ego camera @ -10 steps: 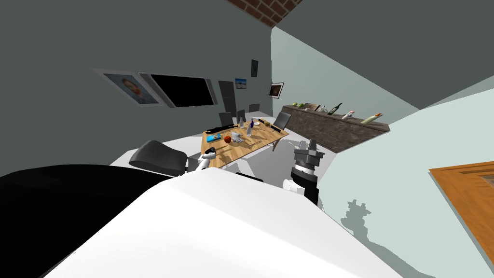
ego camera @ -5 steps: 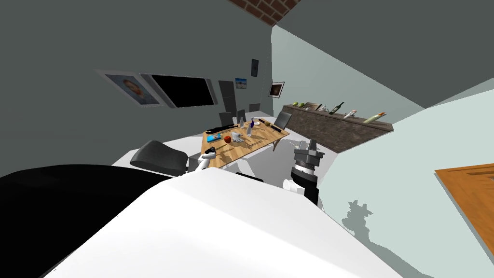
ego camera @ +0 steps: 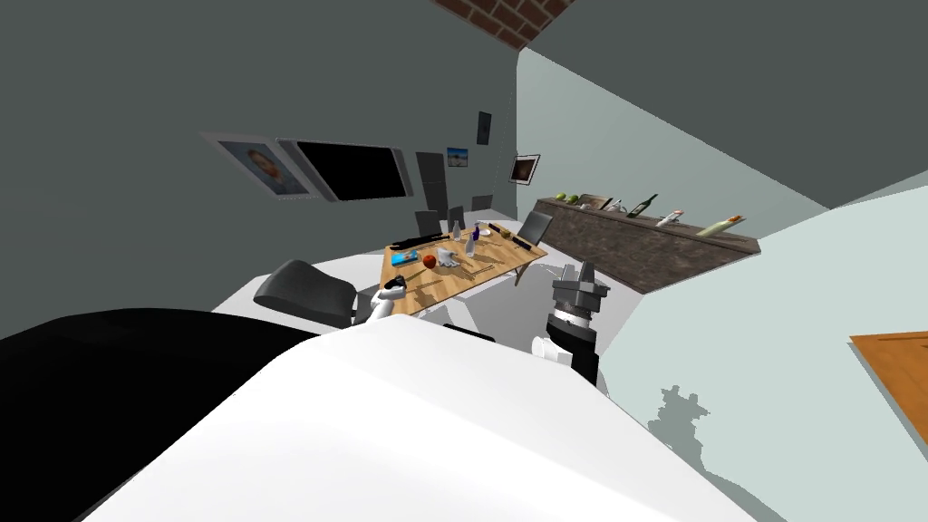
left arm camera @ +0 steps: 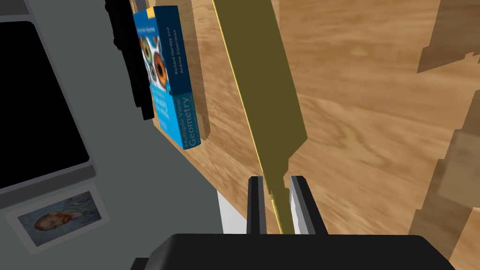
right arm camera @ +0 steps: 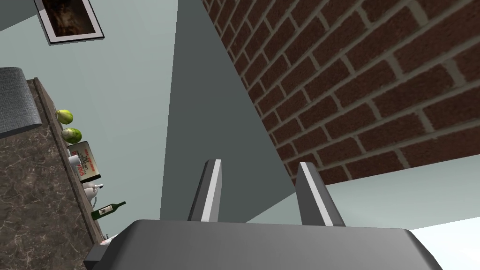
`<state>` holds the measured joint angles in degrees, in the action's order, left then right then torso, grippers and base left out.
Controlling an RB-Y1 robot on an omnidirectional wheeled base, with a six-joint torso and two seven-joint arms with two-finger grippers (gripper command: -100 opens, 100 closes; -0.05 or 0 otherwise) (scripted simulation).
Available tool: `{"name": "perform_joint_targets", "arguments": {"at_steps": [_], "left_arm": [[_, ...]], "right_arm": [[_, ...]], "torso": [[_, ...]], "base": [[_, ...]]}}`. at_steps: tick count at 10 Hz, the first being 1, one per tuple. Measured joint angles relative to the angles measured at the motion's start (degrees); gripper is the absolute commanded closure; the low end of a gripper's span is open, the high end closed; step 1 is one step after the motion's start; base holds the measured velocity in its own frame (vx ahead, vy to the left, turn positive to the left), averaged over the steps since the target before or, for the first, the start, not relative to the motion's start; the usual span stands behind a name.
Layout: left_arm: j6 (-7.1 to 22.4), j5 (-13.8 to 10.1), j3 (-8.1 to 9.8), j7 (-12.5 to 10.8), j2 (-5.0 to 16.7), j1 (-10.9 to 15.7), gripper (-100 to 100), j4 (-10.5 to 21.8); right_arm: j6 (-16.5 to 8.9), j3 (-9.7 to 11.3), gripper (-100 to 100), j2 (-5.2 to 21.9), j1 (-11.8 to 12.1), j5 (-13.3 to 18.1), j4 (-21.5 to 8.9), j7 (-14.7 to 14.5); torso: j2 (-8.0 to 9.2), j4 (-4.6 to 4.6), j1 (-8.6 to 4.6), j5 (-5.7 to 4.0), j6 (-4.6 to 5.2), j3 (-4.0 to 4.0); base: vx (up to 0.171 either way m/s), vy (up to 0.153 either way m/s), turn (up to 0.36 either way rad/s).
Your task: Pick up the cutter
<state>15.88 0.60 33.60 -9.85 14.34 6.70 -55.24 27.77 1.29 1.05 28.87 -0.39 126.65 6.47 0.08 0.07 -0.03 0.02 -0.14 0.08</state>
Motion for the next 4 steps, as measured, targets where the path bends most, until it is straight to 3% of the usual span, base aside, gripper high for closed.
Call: {"name": "perform_joint_targets", "arguments": {"at_steps": [3,4], "left_arm": [[1.6,-1.2,-1.55,0.4,-0.5,-1.6,100,-3.3],[1.7,-1.3,-1.61,0.4,-0.5,-1.7,0,-3.4]], "right_arm": [[0.0,0.0,0,0.0,0.0,0.0,0.0,0.0],[0.0,0.0,0,0.0,0.0,0.0,0.0,0.0]], "torso": [[-0.04,-0.04,-0.03,-0.03,0.04,-0.04],[-0.04,-0.04,-0.01,-0.04,0.07,-0.04]], "base": [[0.010,-0.014,0.039],[0.000,0.000,0.000]]}}
